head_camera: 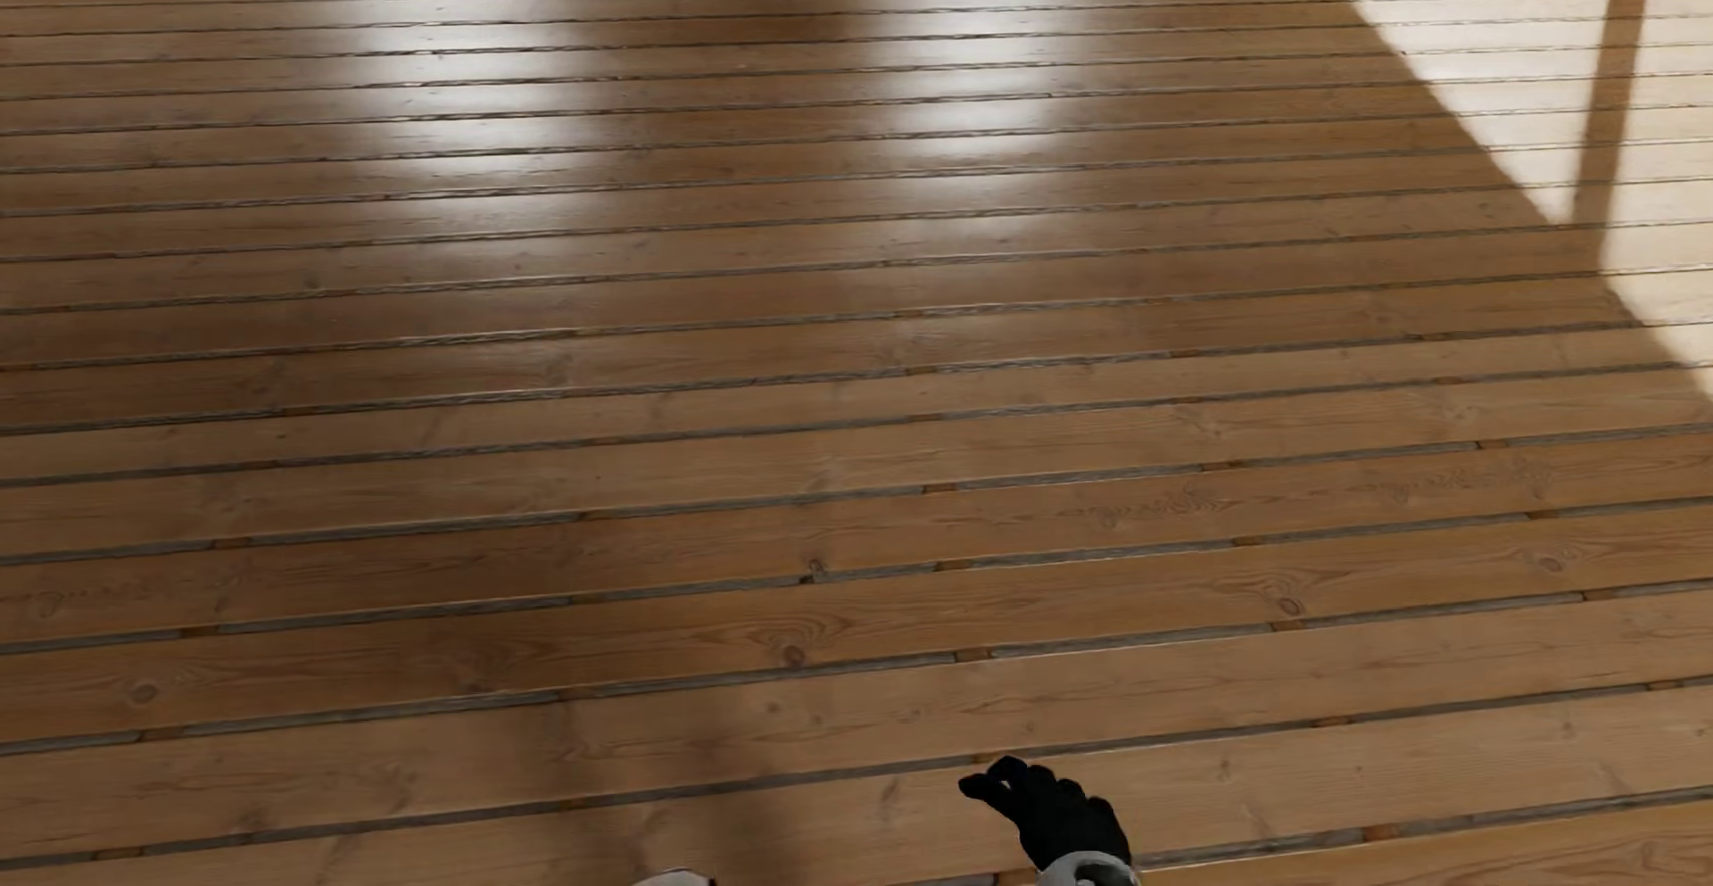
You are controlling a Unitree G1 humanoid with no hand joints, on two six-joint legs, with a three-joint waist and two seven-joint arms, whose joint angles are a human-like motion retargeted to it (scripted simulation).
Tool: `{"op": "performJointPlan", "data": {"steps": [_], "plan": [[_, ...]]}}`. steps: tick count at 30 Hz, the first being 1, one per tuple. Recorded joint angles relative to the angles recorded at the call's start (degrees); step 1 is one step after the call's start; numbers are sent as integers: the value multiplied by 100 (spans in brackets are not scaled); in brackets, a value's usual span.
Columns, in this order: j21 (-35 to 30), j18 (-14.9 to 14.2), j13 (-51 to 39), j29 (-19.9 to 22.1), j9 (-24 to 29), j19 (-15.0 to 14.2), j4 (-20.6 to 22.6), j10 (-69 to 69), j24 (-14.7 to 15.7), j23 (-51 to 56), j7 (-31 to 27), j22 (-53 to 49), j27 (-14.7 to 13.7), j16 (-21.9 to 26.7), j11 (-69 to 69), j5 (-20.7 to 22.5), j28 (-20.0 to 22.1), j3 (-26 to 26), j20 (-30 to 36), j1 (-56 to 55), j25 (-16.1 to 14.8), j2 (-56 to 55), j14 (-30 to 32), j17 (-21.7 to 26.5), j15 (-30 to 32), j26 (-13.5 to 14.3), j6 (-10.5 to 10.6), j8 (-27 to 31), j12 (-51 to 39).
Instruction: Go to the shelves
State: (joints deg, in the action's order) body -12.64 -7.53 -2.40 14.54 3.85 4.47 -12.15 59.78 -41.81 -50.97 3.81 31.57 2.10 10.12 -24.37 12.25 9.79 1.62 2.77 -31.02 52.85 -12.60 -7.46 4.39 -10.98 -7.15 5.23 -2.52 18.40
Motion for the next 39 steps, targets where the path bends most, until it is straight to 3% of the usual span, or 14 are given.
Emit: {"op": "performJointPlan", "data": {"steps": [3,7,9,12,16,19,23,25,28,29,31,34,37,39], "plan": [[-315,206,-458,27,-37,2,73,-2558,-22,219,254,73,-132,-92,234,-46,-56,-185,22,-324,-87,655,14,16,-352,-96,-28,214,-53],[-793,-464,-763,69,-136,-21,371,-4884,-480,297,76,428,-182,-20,543,-100,-299,-378,198,-313,-214,1591,234,-63,-609,-61,-93,471,-93],[-912,93,-704,27,-182,-92,541,-4252,-382,264,-74,630,-94,-217,384,-219,-96,-434,-31,-369,-201,1972,911,-62,-563,-112,-148,538,-55],[-787,639,-272,-10,-261,-281,795,-3103,-414,83,167,1091,269,-451,-632,-573,-32,-474,-243,-292,-252,2073,972,-23,438,-291,-355,478,-126],[-1114,911,116,-434,-229,-1324,1351,-2979,-463,-163,723,1348,437,-675,-3932,-1426,111,-480,-280,516,-52,434,98,435,2699,-120,-777,491,-416],[-795,1028,712,-420,-148,-1143,1724,-3107,-534,350,835,1429,368,-657,-4891,-1484,182,-385,-139,1237,-449,-924,-398,775,1853,59,-980,622,-860],[-170,1089,1343,-165,-95,-687,2034,-3466,-604,766,659,1276,620,-551,-3061,-1313,156,-133,202,2273,-894,-2059,-913,774,562,319,-1048,804,-1453],[16,1105,1510,-101,-106,-503,2126,-3746,-598,747,516,1164,692,-481,-1166,-1415,127,3,409,2770,-908,-2207,-1071,723,693,366,-1044,626,-1704],[28,1076,1669,-60,-154,-714,2189,-4171,-549,577,289,1098,632,-422,1383,-1419,52,170,670,3536,-738,-2027,-1150,681,974,369,-1007,363,-1921],[-6,1068,1694,-63,-165,-810,2186,-4132,-574,496,228,1093,590,-406,1360,-1387,36,212,748,3718,-662,-2033,-1196,685,1004,283,-988,352,-1935],[-20,1069,1723,-71,-200,-264,2083,-3872,-717,293,101,1108,564,-362,594,-1189,55,297,905,4080,-515,-2094,-1080,629,1523,-92,-914,453,-1846],[274,615,1637,-37,-260,-250,1602,-2553,-662,-99,63,1394,727,-343,-31,-888,-16,330,810,4038,-502,-1703,297,319,1649,-542,-639,195,-1419],[337,-584,1323,-16,-212,-156,813,157,-578,-155,-9,1679,633,-141,-67,-535,-623,317,918,2650,-408,-1108,2394,74,1067,-449,-328,-133,-1140],[282,-653,1025,9,-156,-84,486,1190,-764,-83,-79,1425,405,193,-36,-312,-935,256,1283,1628,-332,-707,2054,15,735,-131,-139,-228,-946]]}}
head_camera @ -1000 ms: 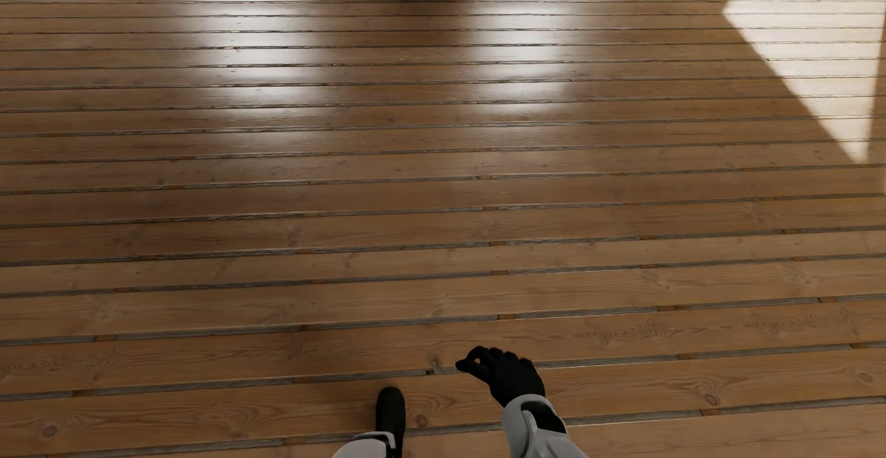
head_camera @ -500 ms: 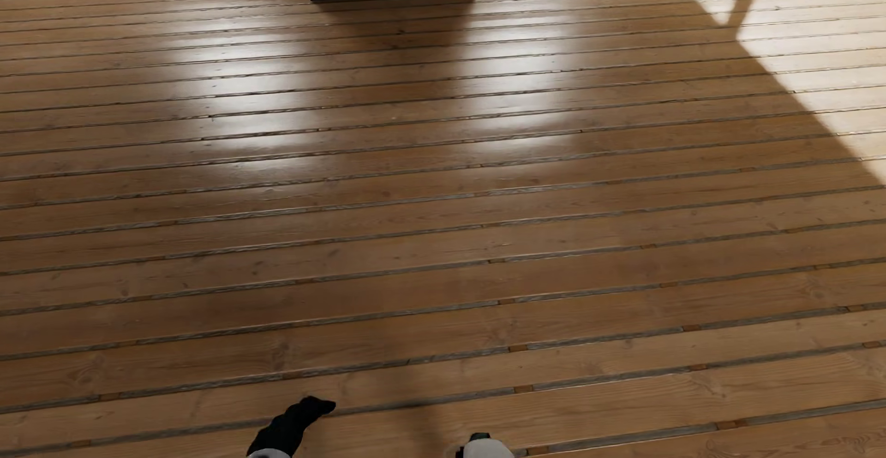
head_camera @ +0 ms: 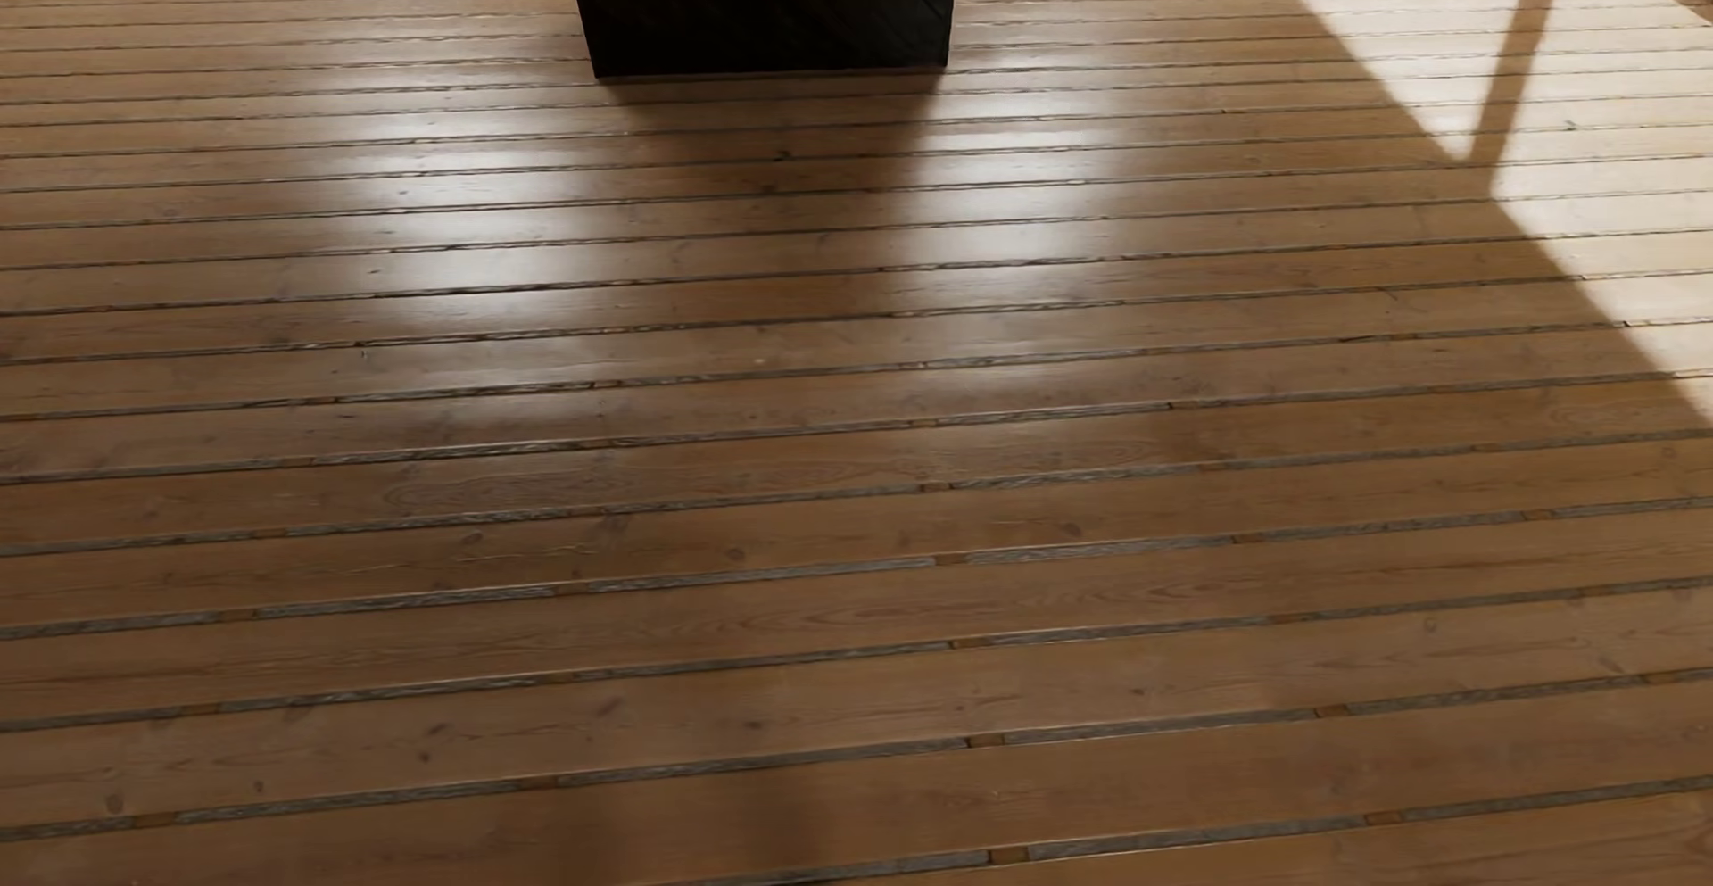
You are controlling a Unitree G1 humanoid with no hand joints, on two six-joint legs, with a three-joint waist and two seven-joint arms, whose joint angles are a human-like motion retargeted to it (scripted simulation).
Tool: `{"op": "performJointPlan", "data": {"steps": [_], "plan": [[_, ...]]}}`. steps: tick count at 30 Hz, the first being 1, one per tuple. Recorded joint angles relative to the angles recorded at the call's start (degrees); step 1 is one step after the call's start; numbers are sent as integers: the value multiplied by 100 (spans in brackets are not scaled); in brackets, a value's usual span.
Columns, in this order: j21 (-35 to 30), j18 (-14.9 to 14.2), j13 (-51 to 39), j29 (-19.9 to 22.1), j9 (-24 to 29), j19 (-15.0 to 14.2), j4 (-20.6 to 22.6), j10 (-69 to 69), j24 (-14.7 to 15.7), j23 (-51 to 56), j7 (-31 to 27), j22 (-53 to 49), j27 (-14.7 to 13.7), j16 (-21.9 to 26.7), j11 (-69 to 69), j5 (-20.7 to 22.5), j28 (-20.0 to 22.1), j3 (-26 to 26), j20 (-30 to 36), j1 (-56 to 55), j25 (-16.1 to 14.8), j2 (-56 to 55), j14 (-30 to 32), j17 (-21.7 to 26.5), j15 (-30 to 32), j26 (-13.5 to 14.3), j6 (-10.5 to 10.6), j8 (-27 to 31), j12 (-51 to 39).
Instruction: Go to the shelves
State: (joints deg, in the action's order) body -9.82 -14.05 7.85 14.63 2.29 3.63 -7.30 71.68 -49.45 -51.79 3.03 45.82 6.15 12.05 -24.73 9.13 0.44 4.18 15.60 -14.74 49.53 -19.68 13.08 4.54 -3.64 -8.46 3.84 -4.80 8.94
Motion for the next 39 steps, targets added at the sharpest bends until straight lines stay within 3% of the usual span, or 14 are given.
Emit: {"op": "performJointPlan", "data": {"steps": [5,7,11,13,16,18,20,22,24,28,31,33,37,39], "plan": [[-503,798,-1162,-78,60,114,-372,-1529,609,-56,7,-872,-185,-171,-38,350,531,-262,-759,-1602,295,1014,-1940,-49,-854,-48,179,267,652],[-656,932,-1451,-71,30,125,-352,-3351,581,64,149,-789,-297,-218,160,361,594,-357,-794,-1759,239,1453,-1908,-68,-1070,-122,167,426,610],[-997,233,-1644,-57,-72,80,-115,-6071,322,307,168,-572,-472,-220,570,351,277,-467,-842,-1790,-1,2323,-1746,-131,-1342,-175,92,650,461],[-1042,624,-1525,-41,-129,31,92,-5522,303,251,-78,-520,-402,-317,509,271,353,-514,-982,-1903,-115,2698,-1329,-158,-1414,-181,38,709,447],[-879,1202,-1097,60,-211,-217,443,-4507,259,-222,16,-273,45,-555,-111,-69,457,-584,-1197,-1779,-126,3023,-977,-180,-666,-278,-182,760,426],[-872,1494,-832,-63,-211,-951,702,-4260,266,-558,280,-111,270,-756,-1464,-425,454,-649,-1381,-1455,1,2581,-1428,-83,573,-363,-381,840,313],[-1229,1647,-809,-260,-181,-1713,885,-4231,278,-760,668,25,158,-879,-3330,-856,596,-728,-1507,-1053,374,1607,-1808,256,1826,-109,-565,883,359],[-1207,1701,-754,-306,-131,-1555,1053,-4333,154,-535,948,105,-37,-889,-4609,-1169,626,-743,-1439,-560,339,569,-2136,570,1657,58,-725,882,205],[-736,1706,-498,-227,-77,-1319,1241,-4431,-25,45,1009,206,-92,-857,-4894,-1193,599,-665,-1292,-57,-70,-274,-2452,781,1018,120,-829,892,-99],[119,1741,33,61,-31,-827,1526,-4674,-136,1108,806,-23,-51,-747,-2855,-1110,641,-360,-1097,853,-742,-1324,-2963,785,-196,363,-913,913,-576],[48,1729,204,203,-56,-622,1656,-5134,31,1265,556,-293,-21,-631,137,-1210,734,-150,-938,1572,-592,-1291,-3067,652,131,451,-925,593,-782],[2,1696,330,321,-82,-785,1709,-5249,102,1151,366,-367,-32,-609,1409,-1157,838,-53,-834,1996,-390,-1140,-3103,590,210,454,-910,458,-854],[180,1518,603,471,-170,-199,1469,-4746,236,547,30,-301,26,-635,511,-906,1033,75,-876,2600,-244,-977,-2626,221,1138,305,-730,433,-555],[160,929,623,431,-197,-85,1141,-3665,442,117,-72,-136,35,-664,184,-692,934,83,-1025,2371,-149,-723,-1545,71,895,165,-525,253,-218]]}}
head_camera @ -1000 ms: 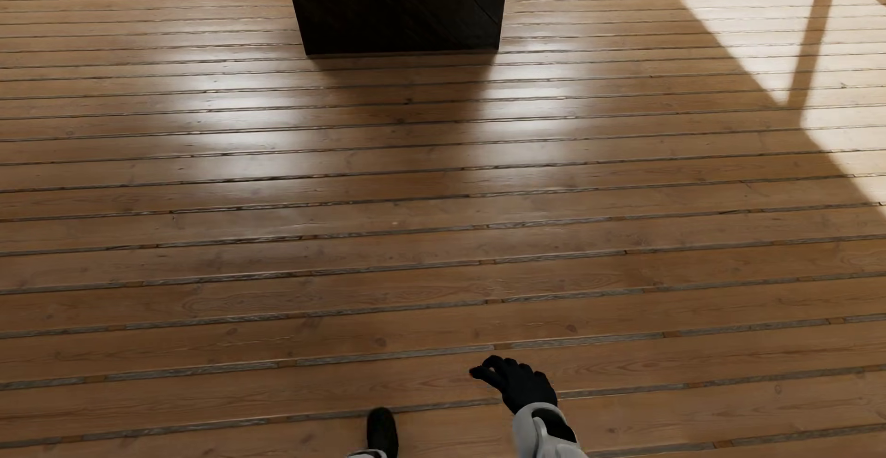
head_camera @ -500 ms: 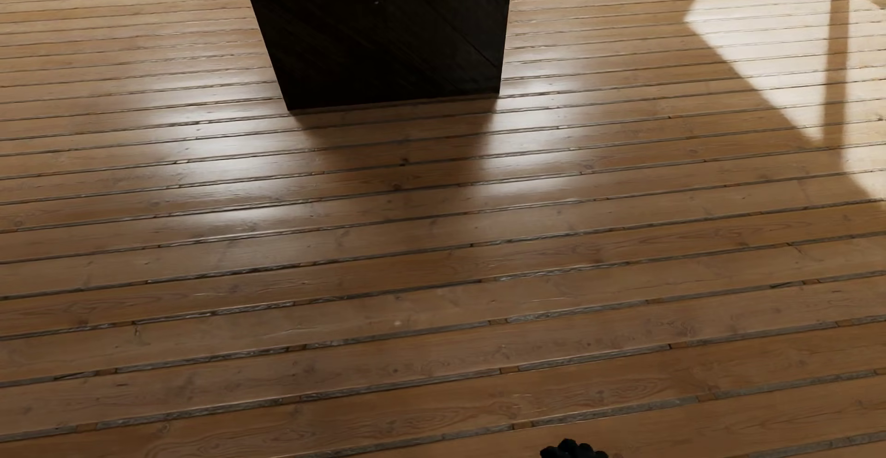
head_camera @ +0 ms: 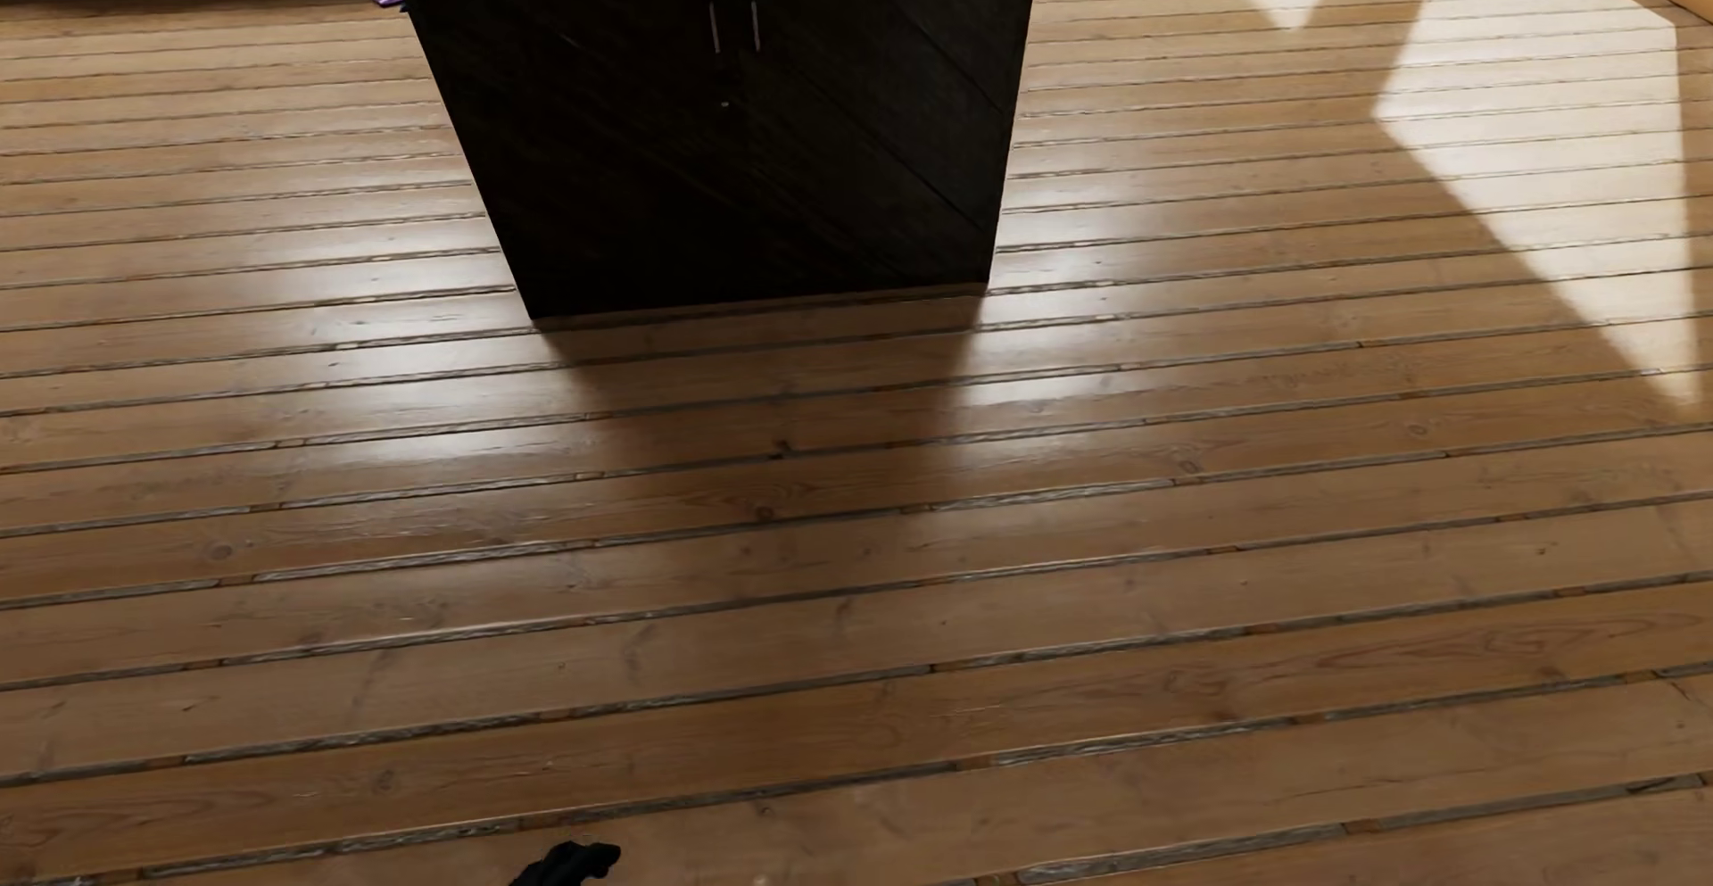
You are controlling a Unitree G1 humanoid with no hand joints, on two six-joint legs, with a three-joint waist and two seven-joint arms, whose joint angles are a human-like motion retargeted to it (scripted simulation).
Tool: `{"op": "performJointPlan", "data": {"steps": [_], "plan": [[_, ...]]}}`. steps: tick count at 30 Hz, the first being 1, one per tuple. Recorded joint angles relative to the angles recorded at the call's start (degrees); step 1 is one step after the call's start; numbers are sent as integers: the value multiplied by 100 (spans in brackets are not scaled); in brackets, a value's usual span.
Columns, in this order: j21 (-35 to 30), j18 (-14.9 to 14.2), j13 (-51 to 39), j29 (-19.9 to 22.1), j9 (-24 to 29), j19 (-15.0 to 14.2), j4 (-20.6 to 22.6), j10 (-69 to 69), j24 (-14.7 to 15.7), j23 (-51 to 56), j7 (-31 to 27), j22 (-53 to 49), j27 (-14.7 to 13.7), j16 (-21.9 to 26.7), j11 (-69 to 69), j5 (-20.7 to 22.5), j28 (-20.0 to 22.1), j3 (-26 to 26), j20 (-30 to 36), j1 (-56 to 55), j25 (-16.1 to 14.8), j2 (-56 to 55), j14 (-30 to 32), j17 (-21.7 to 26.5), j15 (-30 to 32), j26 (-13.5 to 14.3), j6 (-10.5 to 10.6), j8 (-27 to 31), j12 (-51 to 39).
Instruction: Go to the shelves
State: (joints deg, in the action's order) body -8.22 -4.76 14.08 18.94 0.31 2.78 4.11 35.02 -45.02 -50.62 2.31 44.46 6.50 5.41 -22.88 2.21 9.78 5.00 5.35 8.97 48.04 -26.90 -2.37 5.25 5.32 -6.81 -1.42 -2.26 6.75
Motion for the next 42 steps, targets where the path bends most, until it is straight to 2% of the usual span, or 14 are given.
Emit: {"op": "performJointPlan", "data": {"steps": [3,4,8,11,16,20,22,24,27,30,33,35,38,42], "plan": [[-210,-923,-271,-63,44,146,-809,2611,-444,-399,101,-3,-152,592,-135,323,-586,4,735,-1359,300,506,1943,-88,-573,311,281,-333,257],[-294,-934,-426,-58,77,168,-1038,3204,-480,-440,104,-152,-201,733,-173,442,-639,-22,802,-1862,373,666,1963,-100,-754,369,366,-385,353],[-449,-356,-1200,-36,187,258,-1498,3146,291,-438,202,-649,-405,534,-281,847,-172,-224,-64,-3332,467,1410,-15,-145,-1429,-103,557,-230,875],[-559,17,-1685,32,201,287,-1648,1002,335,-72,522,-723,-626,405,-204,982,-150,-391,-211,-3805,347,1959,-544,-163,-1788,-260,579,77,1008],[-891,-708,-2020,86,124,262,-1311,-2359,-66,380,650,-542,-805,353,221,1035,-504,-493,-137,-3806,123,2933,-221,-205,-2076,-211,539,469,966],[-971,144,-1788,69,-5,200,-1138,-1653,-119,117,802,-400,-584,106,-17,770,-470,-567,-310,-3606,63,3552,868,-200,-1770,-280,418,636,917],[-935,356,-1551,-136,-73,80,-899,-1455,-152,-234,942,-257,-321,-31,-655,490,-473,-598,-383,-3342,74,3498,606,-150,-992,-331,261,631,840],[-1100,552,-1377,-585,-89,-232,-643,-1451,-155,-488,1200,-181,-169,-172,-1982,104,-447,-645,-429,-2991,227,2956,286,24,21,-323,97,540,703],[-1431,712,-1258,-1041,-47,-1287,-229,-1354,-156,-443,1626,-146,-325,-247,-4213,-859,-320,-674,-385,-2584,496,1673,-189,547,1263,-57,-176,238,572],[-751,788,-852,-755,12,-1040,162,-1273,-262,-5,1733,96,-102,-303,-4793,-932,-169,-598,-416,-2144,-38,613,-594,687,-255,-28,-366,388,194],[-213,807,-570,-442,39,-672,377,-1307,-333,330,1508,-9,103,-304,-3310,-1006,-151,-414,-306,-1738,-472,38,-861,565,-1439,102,-416,325,-69],[-235,784,-490,-447,20,-518,456,-1574,-319,371,1239,-206,100,-187,-1436,-718,-212,-264,-71,-1444,-390,-6,-856,523,-1416,283,-403,622,-165],[-237,727,-353,-462,29,-587,554,-1701,-255,292,772,-287,94,-114,-88,-114,-293,-98,206,-1059,-256,270,-877,425,-80,305,-344,1928,-271],[-273,334,-323,-784,-25,-298,493,-1651,-177,2,202,8,182,-226,173,-378,-170,-98,161,-730,-96,844,-548,198,-333,-36,-247,1274,-325]]}}
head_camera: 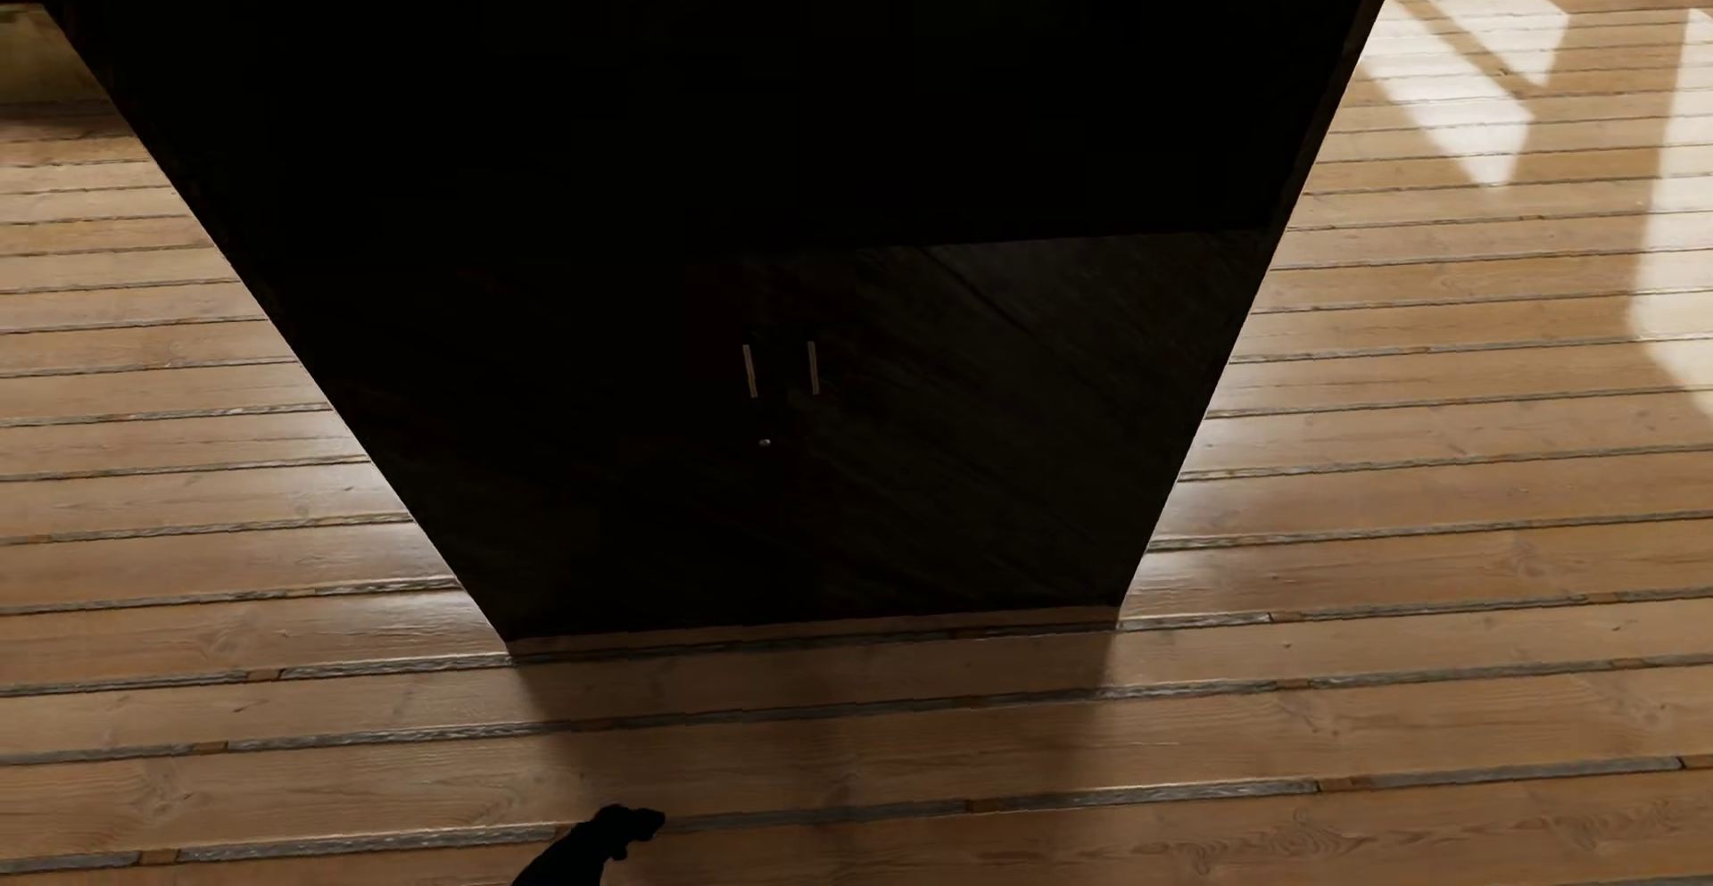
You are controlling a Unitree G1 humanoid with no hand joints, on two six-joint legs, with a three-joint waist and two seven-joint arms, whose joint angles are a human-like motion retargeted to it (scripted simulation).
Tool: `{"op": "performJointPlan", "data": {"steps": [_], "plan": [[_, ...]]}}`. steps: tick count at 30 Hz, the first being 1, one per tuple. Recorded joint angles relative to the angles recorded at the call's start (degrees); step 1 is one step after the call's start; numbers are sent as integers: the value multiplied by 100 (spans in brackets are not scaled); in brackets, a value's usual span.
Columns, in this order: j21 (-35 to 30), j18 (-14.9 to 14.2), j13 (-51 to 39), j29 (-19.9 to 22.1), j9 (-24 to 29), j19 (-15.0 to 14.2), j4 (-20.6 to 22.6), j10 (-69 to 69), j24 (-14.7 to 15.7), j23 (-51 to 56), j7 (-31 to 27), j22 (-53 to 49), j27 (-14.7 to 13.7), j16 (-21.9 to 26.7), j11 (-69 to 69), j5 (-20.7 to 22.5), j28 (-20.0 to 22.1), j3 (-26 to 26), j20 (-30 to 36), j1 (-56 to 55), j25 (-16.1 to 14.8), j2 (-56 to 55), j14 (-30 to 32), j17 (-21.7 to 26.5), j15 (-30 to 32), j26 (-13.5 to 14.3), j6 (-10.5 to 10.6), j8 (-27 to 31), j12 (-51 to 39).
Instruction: Go to the shelves
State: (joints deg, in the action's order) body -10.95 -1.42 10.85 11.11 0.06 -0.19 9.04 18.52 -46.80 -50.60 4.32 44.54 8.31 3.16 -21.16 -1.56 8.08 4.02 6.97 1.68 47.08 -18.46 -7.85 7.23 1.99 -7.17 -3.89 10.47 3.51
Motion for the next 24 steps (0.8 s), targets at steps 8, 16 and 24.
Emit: {"op": "performJointPlan", "data": {"steps": [8,16,24], "plan": [[80,-724,-816,-114,-112,247,-377,190,-158,385,-576,462,-233,215,356,192,-437,25,422,219,24,625,467,-104,-266,-175,220,-543,523],[-434,-771,-1178,-126,-196,327,-586,567,-28,305,-736,265,-310,231,413,425,-241,32,322,185,83,856,651,-143,-594,-115,348,-614,470],[-502,-821,-914,-153,-238,438,-791,1298,125,-527,-657,-166,-57,293,289,691,-205,55,386,-159,265,830,772,-253,-804,11,457,-559,276]]}}
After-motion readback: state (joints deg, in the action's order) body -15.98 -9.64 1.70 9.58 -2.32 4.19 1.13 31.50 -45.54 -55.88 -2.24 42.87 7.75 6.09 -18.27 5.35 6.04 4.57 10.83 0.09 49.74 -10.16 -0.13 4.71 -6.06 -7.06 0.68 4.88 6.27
